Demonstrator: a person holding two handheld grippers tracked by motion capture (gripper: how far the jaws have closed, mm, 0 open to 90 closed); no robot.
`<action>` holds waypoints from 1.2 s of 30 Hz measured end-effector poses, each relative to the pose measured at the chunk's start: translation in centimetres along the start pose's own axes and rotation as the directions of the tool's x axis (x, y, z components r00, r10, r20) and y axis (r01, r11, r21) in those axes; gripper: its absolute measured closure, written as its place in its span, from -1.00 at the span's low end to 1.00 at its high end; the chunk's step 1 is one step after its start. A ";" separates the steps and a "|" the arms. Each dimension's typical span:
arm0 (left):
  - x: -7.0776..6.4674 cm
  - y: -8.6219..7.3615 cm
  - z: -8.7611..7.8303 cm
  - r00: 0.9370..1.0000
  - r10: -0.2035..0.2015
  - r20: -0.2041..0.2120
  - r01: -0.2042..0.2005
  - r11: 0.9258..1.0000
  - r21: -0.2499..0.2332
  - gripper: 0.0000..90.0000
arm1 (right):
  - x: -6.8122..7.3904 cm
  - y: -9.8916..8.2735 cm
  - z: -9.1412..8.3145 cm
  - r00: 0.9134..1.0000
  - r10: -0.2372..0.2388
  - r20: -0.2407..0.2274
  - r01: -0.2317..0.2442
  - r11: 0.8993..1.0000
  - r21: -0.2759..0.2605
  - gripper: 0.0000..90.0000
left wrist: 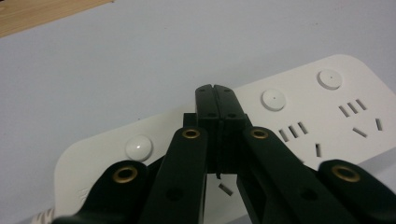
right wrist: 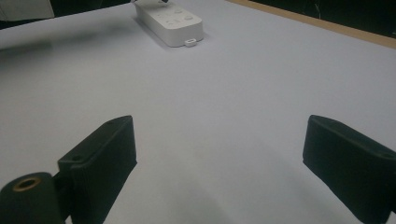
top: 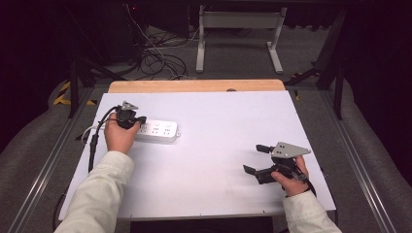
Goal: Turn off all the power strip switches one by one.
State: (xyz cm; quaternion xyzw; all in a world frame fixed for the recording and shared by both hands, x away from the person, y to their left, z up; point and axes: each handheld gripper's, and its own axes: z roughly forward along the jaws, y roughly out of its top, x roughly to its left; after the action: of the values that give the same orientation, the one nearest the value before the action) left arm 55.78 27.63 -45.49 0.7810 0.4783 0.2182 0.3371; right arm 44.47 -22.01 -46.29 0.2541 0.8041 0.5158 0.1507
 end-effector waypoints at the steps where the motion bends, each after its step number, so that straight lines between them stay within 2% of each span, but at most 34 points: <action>1: -0.1 0.0 0.1 1.000 0.007 0.005 -0.007 1.000 0.004 1.00 | 0.0 0.0 0.0 1.000 0.001 -0.001 -0.001 1.000 -0.001 -0.77; 11: -0.2 0.0 0.6 1.000 0.013 -0.015 -0.013 1.000 0.001 1.00 | -0.1 0.0 0.0 1.000 0.001 -0.001 -0.001 1.000 -0.001 -0.77; 13: -0.1 0.0 0.6 1.000 0.002 -0.019 -0.002 1.000 -0.001 1.00 | -0.1 0.0 0.0 1.000 0.000 -0.001 0.000 1.000 -0.001 -0.77; 25: -0.1 -0.1 0.7 1.000 -0.003 -0.025 0.004 1.000 0.010 1.00 | 0.0 0.0 0.0 1.000 0.001 -0.005 -0.001 1.000 -0.002 -0.77; 30: -0.1 -0.1 0.8 1.000 0.007 -0.024 -0.006 1.000 0.006 1.00 | 0.0 0.0 0.0 1.000 0.001 -0.005 -0.001 1.000 0.001 -0.77; 33: -0.2 -0.1 0.8 1.000 -0.003 -0.030 0.004 1.000 0.011 1.00 | 0.0 0.0 0.0 1.000 0.001 -0.005 -0.001 1.000 0.000 -0.77; 36: -0.3 0.0 0.8 0.999 0.006 -0.041 -0.006 1.000 0.018 1.00 | 0.0 0.0 0.0 1.000 -0.002 -0.005 0.002 1.000 0.000 -0.78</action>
State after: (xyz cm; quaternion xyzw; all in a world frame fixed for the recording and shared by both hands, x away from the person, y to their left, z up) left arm 56.15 27.08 -46.06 0.7809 0.4846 0.2308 0.3195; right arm 44.45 -22.04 -46.32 0.2519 0.8048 0.5162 0.1494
